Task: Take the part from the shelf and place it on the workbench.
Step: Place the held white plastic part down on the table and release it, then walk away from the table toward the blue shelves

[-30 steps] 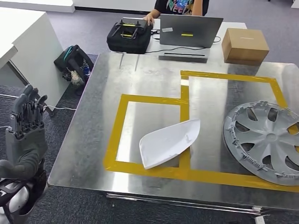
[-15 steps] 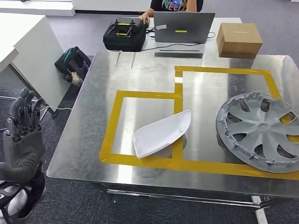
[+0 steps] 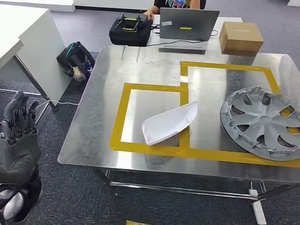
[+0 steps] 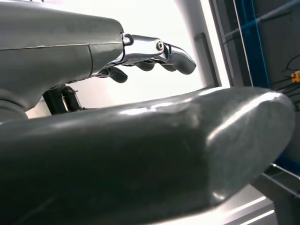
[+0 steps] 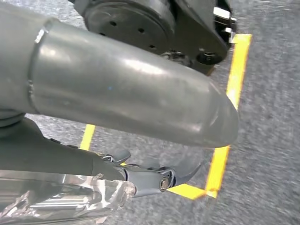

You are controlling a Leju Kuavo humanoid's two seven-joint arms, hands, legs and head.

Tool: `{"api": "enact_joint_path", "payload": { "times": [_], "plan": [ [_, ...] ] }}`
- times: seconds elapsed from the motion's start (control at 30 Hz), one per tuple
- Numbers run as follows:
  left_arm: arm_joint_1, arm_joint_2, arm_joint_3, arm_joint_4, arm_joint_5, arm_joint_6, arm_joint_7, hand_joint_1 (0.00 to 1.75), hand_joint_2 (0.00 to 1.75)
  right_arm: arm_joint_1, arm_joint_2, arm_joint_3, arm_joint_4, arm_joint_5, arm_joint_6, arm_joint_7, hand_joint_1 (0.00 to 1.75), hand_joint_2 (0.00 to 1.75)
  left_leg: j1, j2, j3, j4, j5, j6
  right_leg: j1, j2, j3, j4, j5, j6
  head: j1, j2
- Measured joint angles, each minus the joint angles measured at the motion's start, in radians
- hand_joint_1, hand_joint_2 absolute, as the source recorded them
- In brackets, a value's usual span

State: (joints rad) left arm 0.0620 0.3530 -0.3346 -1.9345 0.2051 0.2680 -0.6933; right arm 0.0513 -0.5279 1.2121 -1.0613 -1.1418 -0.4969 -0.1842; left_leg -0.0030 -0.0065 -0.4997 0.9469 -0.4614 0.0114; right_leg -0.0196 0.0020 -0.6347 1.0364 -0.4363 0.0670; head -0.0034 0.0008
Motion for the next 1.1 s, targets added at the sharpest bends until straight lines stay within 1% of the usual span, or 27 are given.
{"api": "enact_joint_path", "payload": {
  "times": [0.07,0.1,0.13,0.17,0.2,0.27,0.3,0.33,0.37,0.43,0.47,0.5,0.53,0.6,0.63,0.67,0.7,0.77,0.8,0.83,0.87,0.9,0.93,0.97,1.0,1.03,1.1],
  "plan": [
    [-0.001,-0.001,0.0,0.0,-0.001,-0.001,0.0,0.0,0.0,0.0,0.0,0.0,0.0,0.0,-0.003,0.001,0.0,0.0,-0.001,0.001,-0.017,0.0,0.016,0.009,0.001,0.0,-0.04,0.121,-0.094,0.003,0.003,0.0],
    [-0.001,-0.001,0.0,0.0,-0.002,-0.002,0.0,0.0,0.0,-0.001,0.0,0.0,0.0,0.0,-0.004,0.002,0.0,0.0,-0.002,0.002,-0.027,0.001,0.023,0.012,0.002,0.0,-0.057,0.188,-0.13,0.004,0.003,0.0],
    [-0.001,-0.002,-0.001,0.0,-0.003,-0.002,0.0,0.0,0.0,-0.002,0.0,0.0,0.0,0.001,-0.005,0.002,0.0,0.0,-0.004,0.002,-0.037,0.002,0.031,0.012,0.003,0.0,-0.064,0.234,-0.146,0.004,0.003,0.0],
    [-0.001,-0.004,-0.001,0.0,-0.004,-0.002,0.0,0.0,0.0,-0.002,0.0,0.0,0.0,0.001,-0.005,0.003,0.0,0.0,-0.005,0.002,-0.047,0.002,0.039,0.013,0.003,0.0,-0.054,0.245,-0.141,0.003,0.003,0.0],
    [-0.001,-0.005,-0.001,0.0,-0.005,-0.001,0.0,0.0,0.0,-0.003,0.0,-0.001,0.0,0.002,-0.004,0.003,0.0,0.0,-0.006,0.002,-0.057,0.003,0.046,0.012,0.004,0.0,-0.023,0.215,-0.118,0.002,0.003,0.0],
    [-0.002,-0.006,-0.001,0.0,-0.006,0.0,0.0,0.0,0.0,-0.006,0.0,-0.003,0.0,0.005,-0.003,0.005,0.0,0.0,-0.008,0.001,-0.072,0.006,0.058,0.006,0.006,0.0,0.077,0.077,-0.073,-0.003,0.003,0.0],
    [-0.003,-0.007,0.0,0.0,-0.006,0.001,0.0,0.0,0.0,-0.009,0.001,-0.006,0.0,0.007,-0.002,0.006,0.0,0.0,-0.01,0.001,-0.078,0.009,0.063,0.002,0.008,0.001,0.124,0.007,-0.065,-0.005,0.002,0.0],
    [-0.005,-0.008,0.0,0.0,-0.005,0.001,0.0,0.0,0.0,-0.013,0.001,-0.008,0.0,0.009,0.0,0.007,0.0,0.0,-0.011,0.001,-0.083,0.012,0.069,-0.003,0.009,0.002,0.152,-0.038,-0.067,-0.007,0.002,0.0],
    [-0.008,-0.008,0.0,0.0,-0.004,0.002,0.0,0.0,0.0,-0.015,0.001,-0.011,0.001,0.011,0.001,0.009,0.0,0.0,-0.012,0.002,-0.088,0.015,0.075,-0.007,0.01,0.003,0.163,-0.059,-0.072,-0.011,0.001,0.0],
    [-0.007,-0.009,0.001,0.0,-0.001,0.002,0.0,0.0,0.0,-0.016,0.002,-0.014,0.001,0.013,0.002,0.01,0.0,0.0,-0.012,0.001,-0.095,0.019,0.085,-0.018,0.01,0.003,0.152,-0.06,-0.063,-0.024,0.002,0.0],
    [-0.004,-0.009,0.003,0.0,0.004,0.002,0.0,0.0,0.0,-0.015,0.003,-0.015,0.001,0.013,0.002,0.01,0.0,0.0,-0.011,0.001,-0.103,0.029,0.073,-0.024,0.008,0.001,0.145,-0.06,-0.056,-0.032,0.0,0.0],
    [-0.002,-0.009,0.005,0.0,0.013,0.0,0.0,0.0,0.0,-0.014,0.004,-0.016,0.001,0.013,0.001,0.011,0.0,0.0,-0.01,0.0,-0.116,0.056,0.045,-0.03,0.007,0.0,0.136,-0.061,-0.048,-0.041,-0.002,0.0],
    [0.001,-0.009,0.008,0.0,0.023,-0.004,0.0,0.0,0.0,-0.014,0.004,-0.017,0.001,0.014,-0.001,0.011,0.0,0.0,-0.008,0.0,-0.135,0.104,0.003,-0.037,0.005,-0.002,0.126,-0.061,-0.038,-0.047,-0.004,0.0],
    [0.004,-0.012,0.011,0.0,0.041,-0.01,0.002,0.0,0.0,-0.014,0.006,-0.019,0.002,0.015,-0.003,0.011,0.0,0.0,-0.004,0.0,-0.18,0.237,-0.085,-0.046,0.006,-0.003,0.102,-0.06,-0.019,-0.053,-0.006,0.0],
    [0.007,-0.014,0.013,0.0,0.045,-0.012,0.003,0.0,0.0,-0.014,0.006,-0.021,0.002,0.016,-0.004,0.011,0.0,0.0,-0.003,0.0,-0.192,0.289,-0.105,-0.048,0.007,-0.004,0.089,-0.06,-0.01,-0.053,-0.007,0.0],
    [0.011,-0.016,0.015,0.0,0.046,-0.012,0.004,0.0,0.0,-0.014,0.006,-0.022,0.002,0.017,-0.004,0.011,0.0,0.0,-0.002,0.0,-0.188,0.31,-0.103,-0.047,0.008,-0.004,0.076,-0.059,-0.001,-0.052,-0.006,0.0],
    [0.015,-0.017,0.018,0.0,0.047,-0.013,0.004,0.0,0.0,-0.014,0.007,-0.023,0.002,0.018,-0.004,0.011,0.0,0.0,-0.002,0.0,-0.165,0.295,-0.083,-0.046,0.008,-0.004,0.064,-0.058,0.007,-0.051,-0.007,0.0],
    [0.021,-0.02,0.027,0.0,0.046,-0.012,0.004,0.0,0.0,-0.013,0.007,-0.024,0.002,0.02,-0.007,0.012,0.0,0.0,-0.003,0.0,-0.073,0.175,-0.032,-0.036,0.009,-0.004,0.046,-0.056,0.022,-0.046,-0.007,0.0],
    [0.023,-0.021,0.033,0.0,0.046,-0.011,0.004,0.0,0.0,-0.013,0.007,-0.026,0.002,0.023,-0.008,0.013,0.0,0.0,-0.005,0.0,-0.021,0.101,-0.022,-0.03,0.011,-0.003,0.04,-0.054,0.029,-0.042,-0.007,0.0],
    [0.024,-0.022,0.039,0.0,0.046,-0.01,0.004,0.0,0.0,-0.012,0.007,-0.028,0.002,0.026,-0.011,0.013,0.0,0.0,-0.007,0.0,0.017,0.043,-0.022,-0.024,0.012,-0.003,0.035,-0.054,0.037,-0.037,-0.006,0.0],
    [0.026,-0.024,0.045,-0.001,0.046,-0.008,0.004,0.0,0.0,-0.012,0.007,-0.031,0.002,0.029,-0.013,0.014,0.0,0.0,-0.009,0.0,0.037,0.007,-0.025,-0.019,0.012,-0.004,0.031,-0.054,0.045,-0.032,-0.006,0.0],
    [0.029,-0.025,0.051,-0.001,0.046,-0.006,0.004,0.0,0.0,-0.012,0.007,-0.035,0.002,0.032,-0.015,0.015,0.0,0.0,-0.012,0.0,0.041,-0.009,-0.026,-0.013,0.012,-0.004,0.027,-0.055,0.054,-0.026,-0.005,0.0],
    [0.034,-0.026,0.056,-0.001,0.046,-0.004,0.004,0.0,0.0,-0.011,0.007,-0.038,0.002,0.035,-0.017,0.016,0.0,0.0,-0.011,0.001,0.036,-0.013,-0.021,-0.006,0.011,-0.004,0.022,-0.056,0.061,-0.02,-0.005,0.0],
    [0.039,-0.027,0.061,-0.001,0.046,-0.002,0.004,0.0,0.0,-0.01,0.007,-0.04,0.001,0.038,-0.02,0.017,0.0,0.0,-0.011,0.002,0.029,-0.015,-0.013,0.001,0.009,-0.003,0.015,-0.05,0.054,-0.015,-0.005,0.0],
    [0.045,-0.029,0.066,0.0,0.045,0.0,0.004,0.0,0.0,-0.007,0.007,-0.042,0.001,0.041,-0.023,0.018,0.0,0.0,-0.009,0.003,0.021,-0.017,-0.004,0.01,0.009,-0.003,0.004,-0.03,0.029,-0.011,-0.004,0.0],
    [0.05,-0.031,0.073,0.0,0.045,0.002,0.004,0.0,0.0,-0.005,0.007,-0.045,0.0,0.044,-0.027,0.018,0.0,0.0,-0.008,0.004,0.012,-0.019,0.006,0.017,0.008,-0.003,-0.012,0.013,-0.013,-0.008,-0.003,0.0],
    [0.059,-0.035,0.084,0.001,0.041,0.006,0.009,0.0,0.0,-0.001,0.007,-0.053,0.0,0.049,-0.032,0.02,0.0,0.0,-0.01,0.005,-0.012,-0.018,0.025,0.024,0.008,-0.002,-0.048,0.144,-0.11,-0.003,-0.002,0.0]
  ]
}}
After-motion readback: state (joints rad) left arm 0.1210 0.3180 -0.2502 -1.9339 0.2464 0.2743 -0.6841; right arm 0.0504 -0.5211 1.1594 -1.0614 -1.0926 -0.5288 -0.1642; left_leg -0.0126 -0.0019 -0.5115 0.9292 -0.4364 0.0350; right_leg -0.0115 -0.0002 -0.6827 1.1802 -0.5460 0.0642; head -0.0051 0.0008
